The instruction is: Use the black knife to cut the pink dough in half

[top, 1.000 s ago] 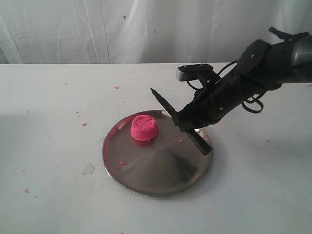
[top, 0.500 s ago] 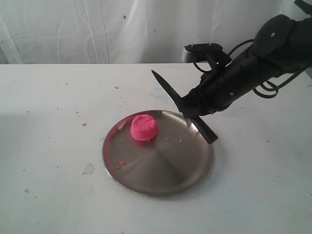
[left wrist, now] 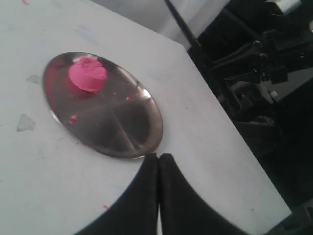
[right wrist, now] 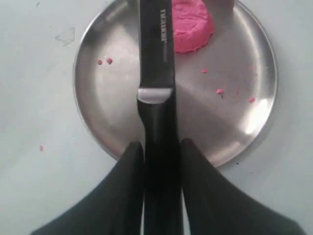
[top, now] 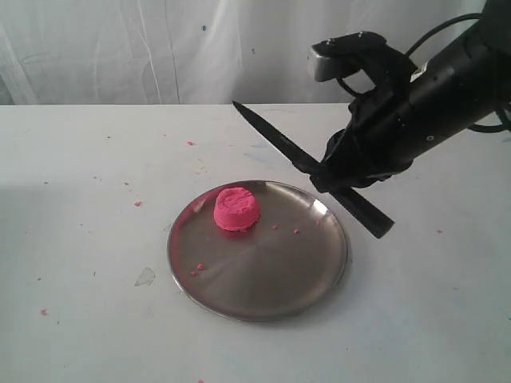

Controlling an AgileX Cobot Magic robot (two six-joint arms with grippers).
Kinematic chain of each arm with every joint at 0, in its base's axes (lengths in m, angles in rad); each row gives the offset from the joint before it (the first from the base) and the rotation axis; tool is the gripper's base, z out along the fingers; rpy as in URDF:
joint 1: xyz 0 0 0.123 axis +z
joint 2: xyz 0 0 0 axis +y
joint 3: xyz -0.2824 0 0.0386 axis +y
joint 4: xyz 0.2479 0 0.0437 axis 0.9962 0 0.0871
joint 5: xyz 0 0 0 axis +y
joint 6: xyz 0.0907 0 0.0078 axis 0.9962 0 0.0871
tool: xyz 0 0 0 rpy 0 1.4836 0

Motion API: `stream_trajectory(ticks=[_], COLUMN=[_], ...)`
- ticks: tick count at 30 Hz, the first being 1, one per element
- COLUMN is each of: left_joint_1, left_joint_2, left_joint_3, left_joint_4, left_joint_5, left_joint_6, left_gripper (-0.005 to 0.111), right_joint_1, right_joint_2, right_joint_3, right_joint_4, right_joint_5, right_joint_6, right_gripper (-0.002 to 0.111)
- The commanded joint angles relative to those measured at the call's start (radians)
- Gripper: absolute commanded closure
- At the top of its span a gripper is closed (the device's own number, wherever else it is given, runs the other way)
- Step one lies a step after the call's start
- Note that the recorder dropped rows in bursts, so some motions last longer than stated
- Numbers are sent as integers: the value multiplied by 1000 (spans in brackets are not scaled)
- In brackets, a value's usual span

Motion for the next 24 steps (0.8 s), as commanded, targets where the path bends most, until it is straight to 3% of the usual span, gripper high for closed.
stream_trajectory(ticks=[1,2,3,5,9,16,24], left_joint_1=[-7,-7,-7,-7,-7,-7,-7], left_joint_2=[155,193,260,367,607,858,921], left_joint_3=[-65,-65,-65,-65,-71,-251,-281], left_joint_4=[-115,-180,-325,-579,-1040,-1040,-1040], left_joint_5=[36,24,-11,-95,-108,-74,-121], left_joint_6=[104,162,347,558,1046,1094,1108], left_gripper=[97,89,67,41,48,48,48], right_joint_1=[128,150,207,283,410,447,490], right_joint_2=[-114,-130,-165,-194,-186,-110,-110], right_joint_3=[60,72,95,119,138,138,138], right_joint_4=[-80,-80,-80,-80,-108,-146,-68], right_joint_5=[5,-4,-26,-64,-171,-256,-323], right_joint_6=[75,82,110,175,287,425,421], right_gripper=[101,101,101,101,101,101,101])
